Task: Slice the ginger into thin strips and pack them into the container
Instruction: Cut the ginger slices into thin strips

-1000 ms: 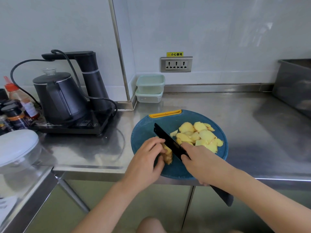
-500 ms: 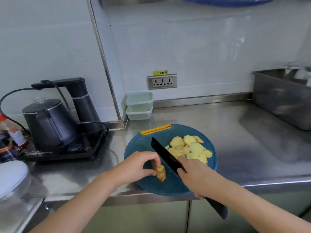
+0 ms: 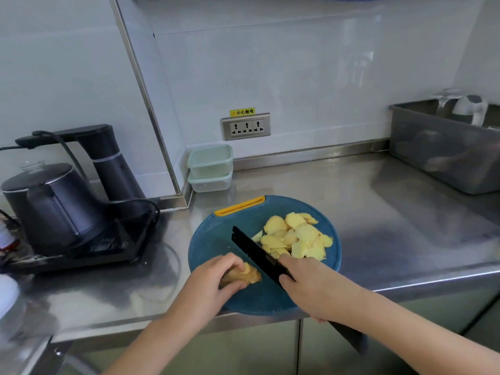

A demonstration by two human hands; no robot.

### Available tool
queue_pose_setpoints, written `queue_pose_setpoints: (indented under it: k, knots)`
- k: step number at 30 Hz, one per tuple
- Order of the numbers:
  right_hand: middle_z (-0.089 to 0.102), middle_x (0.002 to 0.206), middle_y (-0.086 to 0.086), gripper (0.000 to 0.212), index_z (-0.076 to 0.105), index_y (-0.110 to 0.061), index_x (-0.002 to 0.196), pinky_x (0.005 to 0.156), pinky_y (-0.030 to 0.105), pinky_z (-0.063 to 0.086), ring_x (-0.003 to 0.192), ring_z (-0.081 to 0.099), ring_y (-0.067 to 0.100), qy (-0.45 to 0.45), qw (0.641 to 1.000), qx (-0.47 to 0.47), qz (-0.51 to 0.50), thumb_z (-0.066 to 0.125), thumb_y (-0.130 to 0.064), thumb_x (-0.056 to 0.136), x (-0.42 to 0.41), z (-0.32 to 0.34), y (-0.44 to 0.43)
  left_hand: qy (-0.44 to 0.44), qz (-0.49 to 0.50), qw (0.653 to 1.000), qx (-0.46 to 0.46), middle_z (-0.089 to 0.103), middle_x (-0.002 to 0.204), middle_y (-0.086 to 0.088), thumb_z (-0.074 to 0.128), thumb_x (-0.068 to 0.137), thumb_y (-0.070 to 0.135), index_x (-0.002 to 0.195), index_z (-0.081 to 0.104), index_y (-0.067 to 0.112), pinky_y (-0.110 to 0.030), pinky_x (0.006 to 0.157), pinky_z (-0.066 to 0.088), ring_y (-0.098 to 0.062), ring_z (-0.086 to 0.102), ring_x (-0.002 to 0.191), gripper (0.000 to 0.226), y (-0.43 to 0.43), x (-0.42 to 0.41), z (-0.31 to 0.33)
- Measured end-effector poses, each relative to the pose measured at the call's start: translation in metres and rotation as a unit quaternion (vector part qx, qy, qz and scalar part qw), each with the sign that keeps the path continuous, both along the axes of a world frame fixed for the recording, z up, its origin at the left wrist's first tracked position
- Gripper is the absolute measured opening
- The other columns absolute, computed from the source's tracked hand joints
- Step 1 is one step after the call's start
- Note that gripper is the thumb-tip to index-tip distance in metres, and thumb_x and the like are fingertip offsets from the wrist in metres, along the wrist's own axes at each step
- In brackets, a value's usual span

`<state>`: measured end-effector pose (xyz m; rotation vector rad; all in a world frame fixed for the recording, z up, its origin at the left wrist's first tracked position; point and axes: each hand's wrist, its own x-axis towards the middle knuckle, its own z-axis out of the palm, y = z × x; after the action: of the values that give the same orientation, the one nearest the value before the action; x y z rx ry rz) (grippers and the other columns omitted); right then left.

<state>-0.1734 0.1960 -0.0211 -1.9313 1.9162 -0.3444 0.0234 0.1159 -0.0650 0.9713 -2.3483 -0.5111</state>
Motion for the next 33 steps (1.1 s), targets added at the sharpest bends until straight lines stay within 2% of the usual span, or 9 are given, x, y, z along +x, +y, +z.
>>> queue_pose_setpoints:
  k: [4,7,10,14,20,22,25,29,33]
  knots:
    - [0.047,0.079,-0.002,0.024,0.047,-0.01,0.114,0.069,0.032,0.041,0.078,0.051,0.021,0.025,0.999,-0.01,0.041,0.031,-0.022,0.102,0.003,0.0,-0.002,0.047,0.038,0.997,-0.045,0.058,0.08,0.024,0.078,0.075,0.02,0.088,0.059,0.031,-0.003,0.066,0.037,0.01,0.052,0.078,0.025,0.015,-0.005,-0.017]
    - [0.058,0.095,0.007,0.026,0.05,-0.007,0.113,0.068,0.036,0.047,0.083,0.059,0.025,0.034,0.997,-0.01,0.072,0.033,-0.023,0.103,0.001,0.002,-0.003,0.079,0.031,0.995,-0.051,0.062,0.093,0.024,0.073,0.078,0.023,0.092,0.061,0.033,-0.01,0.073,0.047,0.007,0.059,0.087,0.021,0.014,-0.004,-0.023]
    - [0.056,0.087,0.005,0.023,0.05,-0.01,0.111,0.066,0.035,0.047,0.075,0.056,0.022,0.008,0.999,-0.007,0.047,0.034,-0.024,0.102,-0.003,0.003,-0.007,0.088,0.034,0.993,-0.075,0.063,0.099,0.024,0.068,0.078,0.028,0.093,0.064,0.032,-0.02,0.076,0.051,0.003,0.061,0.09,0.016,0.015,-0.002,-0.026]
    - [0.058,0.084,0.004,0.02,0.053,-0.011,0.105,0.055,0.026,0.041,0.066,0.051,0.013,-0.023,0.997,-0.038,0.066,0.037,-0.024,0.102,-0.005,0.006,-0.009,0.092,0.039,0.992,-0.08,0.064,0.098,0.024,0.068,0.078,0.026,0.09,0.068,0.028,-0.017,0.077,0.049,0.004,0.06,0.09,0.013,0.015,-0.002,-0.028]
    - [0.047,0.07,-0.003,0.019,0.052,-0.009,0.104,0.05,0.024,0.037,0.055,0.042,0.011,0.025,0.992,-0.07,0.098,0.037,-0.02,0.102,-0.005,0.005,-0.009,0.102,0.033,0.991,-0.079,0.066,0.099,0.024,0.065,0.082,0.027,0.098,0.073,0.026,-0.012,0.081,0.047,0.005,0.06,0.094,0.018,0.018,-0.004,-0.026]
    - [0.045,0.069,-0.005,0.02,0.049,-0.01,0.106,0.048,0.023,0.035,0.054,0.042,0.01,0.038,0.993,-0.062,0.089,0.034,-0.022,0.102,-0.004,0.002,-0.009,0.107,0.028,0.99,-0.088,0.066,0.1,0.022,0.069,0.083,0.028,0.101,0.073,0.026,-0.011,0.082,0.046,0.004,0.059,0.094,0.018,0.018,-0.004,-0.026]
    - [0.041,0.068,-0.007,0.021,0.046,-0.013,0.11,0.055,0.019,0.035,0.057,0.04,0.009,0.055,0.995,-0.041,0.068,0.03,-0.024,0.101,0.0,-0.004,-0.008,0.121,0.036,0.988,-0.092,0.068,0.098,0.018,0.074,0.078,0.019,0.099,0.074,0.024,-0.012,0.081,0.047,0.004,0.06,0.091,0.021,0.015,-0.005,-0.029]
    - [0.038,0.068,-0.005,0.018,0.043,-0.012,0.109,0.059,0.031,0.042,0.066,0.046,0.019,0.064,0.996,-0.012,0.065,0.03,-0.022,0.101,0.006,-0.002,-0.008,0.135,0.039,0.986,-0.088,0.069,0.095,0.016,0.07,0.076,0.02,0.096,0.076,0.022,-0.014,0.079,0.049,0.003,0.061,0.089,0.022,0.014,-0.006,-0.03]
    - [0.04,0.07,-0.004,0.004,0.036,-0.015,0.101,0.051,0.025,0.037,0.058,0.041,0.01,0.088,0.993,0.033,0.076,0.038,-0.019,0.101,0.015,0.002,-0.012,0.148,0.038,0.985,-0.086,0.069,0.095,0.016,0.072,0.075,0.018,0.096,0.076,0.022,-0.013,0.079,0.048,0.003,0.062,0.088,0.022,0.012,-0.005,-0.033]
